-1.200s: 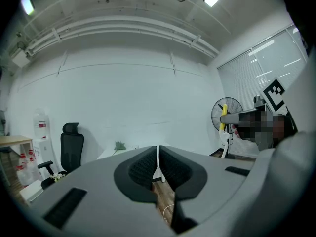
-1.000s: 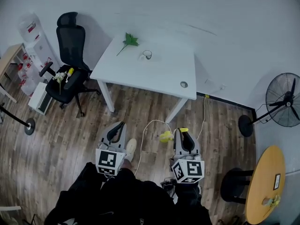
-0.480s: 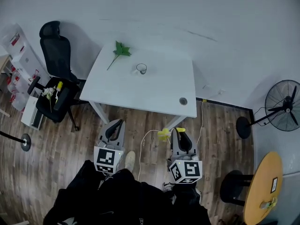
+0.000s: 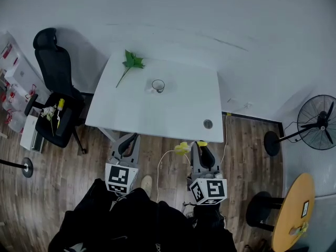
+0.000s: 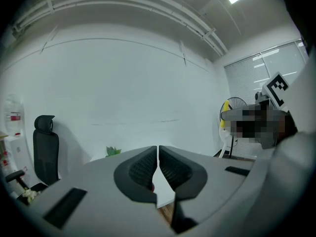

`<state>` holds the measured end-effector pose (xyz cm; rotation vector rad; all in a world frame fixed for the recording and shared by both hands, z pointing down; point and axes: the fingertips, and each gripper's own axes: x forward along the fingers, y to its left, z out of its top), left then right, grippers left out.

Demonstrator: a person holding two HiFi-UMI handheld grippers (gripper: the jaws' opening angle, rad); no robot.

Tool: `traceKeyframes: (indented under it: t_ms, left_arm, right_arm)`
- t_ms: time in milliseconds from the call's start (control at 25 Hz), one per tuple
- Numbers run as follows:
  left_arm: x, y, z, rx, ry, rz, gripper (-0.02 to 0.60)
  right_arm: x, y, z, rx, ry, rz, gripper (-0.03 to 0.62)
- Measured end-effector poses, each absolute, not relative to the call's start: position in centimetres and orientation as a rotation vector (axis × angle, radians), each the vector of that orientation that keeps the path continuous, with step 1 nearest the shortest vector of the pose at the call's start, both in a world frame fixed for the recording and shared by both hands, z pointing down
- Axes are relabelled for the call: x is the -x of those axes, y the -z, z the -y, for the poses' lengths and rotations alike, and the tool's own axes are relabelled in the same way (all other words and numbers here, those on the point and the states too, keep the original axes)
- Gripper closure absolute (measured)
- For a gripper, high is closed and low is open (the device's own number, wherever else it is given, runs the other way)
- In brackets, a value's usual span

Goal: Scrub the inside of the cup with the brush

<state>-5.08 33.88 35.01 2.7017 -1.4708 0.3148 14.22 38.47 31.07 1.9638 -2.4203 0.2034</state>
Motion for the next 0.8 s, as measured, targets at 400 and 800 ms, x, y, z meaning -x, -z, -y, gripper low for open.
traceKeyframes:
  t_ms: [400, 800]
  left_arm:
    - [6.0, -35.0, -28.1, -2.729, -0.308, 1.457, 0.549]
    - [6.7, -34.4, -23.4, -2.703, -0.277, 1.512, 0.549]
  right_arm:
    - [-13.1, -29.8, -32.2, -1.979, -0.147, 2.445, 0.508]
    - [-12.9, -28.9, -26.2, -1.946, -0.107, 2.476, 0.508]
